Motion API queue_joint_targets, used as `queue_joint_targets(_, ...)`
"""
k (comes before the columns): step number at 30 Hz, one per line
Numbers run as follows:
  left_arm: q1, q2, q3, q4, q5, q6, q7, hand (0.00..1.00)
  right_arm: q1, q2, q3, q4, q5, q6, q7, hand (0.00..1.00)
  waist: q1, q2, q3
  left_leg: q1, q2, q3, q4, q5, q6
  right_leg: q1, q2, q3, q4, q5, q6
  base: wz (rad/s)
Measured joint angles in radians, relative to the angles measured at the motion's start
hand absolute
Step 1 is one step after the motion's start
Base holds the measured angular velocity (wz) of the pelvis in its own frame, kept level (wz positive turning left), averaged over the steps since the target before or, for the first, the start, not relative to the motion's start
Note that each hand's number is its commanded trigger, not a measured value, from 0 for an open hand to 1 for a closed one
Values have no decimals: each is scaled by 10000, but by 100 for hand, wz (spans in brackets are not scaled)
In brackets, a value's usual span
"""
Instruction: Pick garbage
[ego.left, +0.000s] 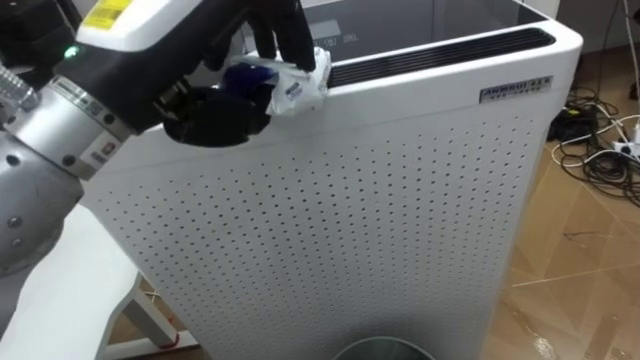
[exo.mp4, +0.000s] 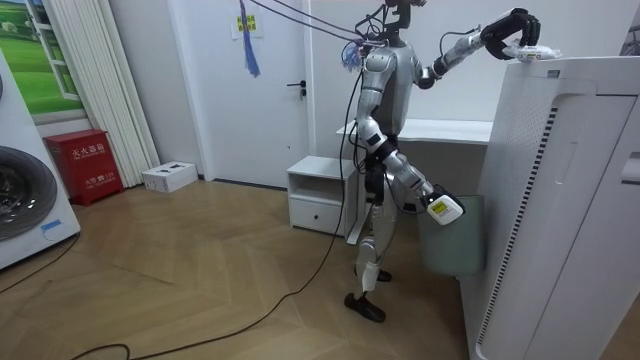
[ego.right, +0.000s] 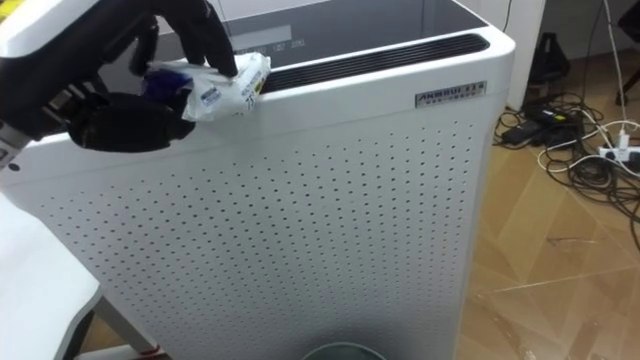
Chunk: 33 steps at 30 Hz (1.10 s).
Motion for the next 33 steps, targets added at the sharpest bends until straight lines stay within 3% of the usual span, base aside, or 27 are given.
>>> queue_joint_targets(6, 5, -19, 10, 179, -918, -8, 33, 100, -8, -38, 7, -12, 109, 3, 12, 100, -22, 43, -32, -22, -11, 0, 7, 0, 0, 0, -27, -79, -9, -1, 3, 1)
queue_joint_targets(9, 85, -245, -90, 110, -1532, 1, 46, 100, -20, -39, 42, -14, 183, 4, -31, 100, -63, 27, -30, -74, -16, 5, 26, 0, 0, 0, -46, -146, -13, -3, 6, 6)
queue_joint_targets(11, 344, -703, -92, 82, -1982, -62, 121, 100, -21, -39, 58, -14, 72, 14, -94, 100, -108, -55, 17, -83, -29, 14, 29, 0, 1, -2, -61, -170, -11, -12, 18, 5)
queue_joint_targets(12, 662, -1055, -95, 81, -2347, -179, 261, 100, -38, -40, 126, -15, 73, 18, -155, 100, -154, 48, -65, -78, -36, 15, 35, 0, 1, 8, -67, -173, -14, -17, 25, 0)
queue_joint_targets(13, 914, -1321, -116, 83, -2722, -305, 355, 100, -52, -50, 262, -14, 75, 26, -228, 100, -197, -26, -45, -77, -35, 13, 37, 1, 1, 14, -70, -196, -11, -22, 26, 3)
queue_joint_targets(15, 1150, -1482, -224, 108, -3378, -500, 398, 100, -78, -38, 444, -14, 76, 57, -268, 100, -256, -66, -62, -70, -27, 12, 43, 2, 2, 33, -84, -275, -5, -27, 19, 6)
queue_joint_targets(18, 1719, -1524, -837, 116, -4902, -744, 286, 100, -106, -34, 485, -16, 94, 59, -276, 100, -306, -67, -80, -44, -32, 21, 69, 3, 2, 28, -97, -284, 11, -28, 19, 1)
queue_joint_targets(20, 2161, -1488, -1736, 209, -5663, -512, -403, 100, -155, -37, 549, -15, 117, 60, -361, 100, -305, -35, -102, -69, -35, 27, 104, 3, 3, 5, -100, -280, 26, -27, 20, 0)
queue_joint_targets(21, 2512, -1488, -2438, 214, -5895, -253, -848, 100, -246, -40, 672, -15, 157, 67, -384, 100, -322, -66, -81, -142, -31, 27, 131, 3, 3, -78, -99, -279, 47, -26, 19, 0)
queue_joint_targets(22, 2695, -1484, -3074, 202, -5904, -49, -1237, 100, -328, -29, 780, -56, 179, 68, -446, 100, -335, -47, -112, -317, -17, 35, 209, 3, 3, -203, -93, -255, 116, -22, 11, 0)
queue_joint_targets(24, 2709, -1452, -3731, 195, -5967, 85, -1703, 100, -435, -29, 915, -67, 346, 67, -492, 100, -347, -51, -110, -548, -5, 33, 285, 3, 3, -437, -93, -239, 201, -10, -13, -2)
queue_joint_targets(33, 2501, -1432, -3843, 151, -6778, 82, -3281, 100, -447, -52, 1131, -130, 529, 67, -523, 100, -304, -93, -112, -624, 1, 95, 283, 3, 3, -573, -91, -131, 280, -10, -18, -1)
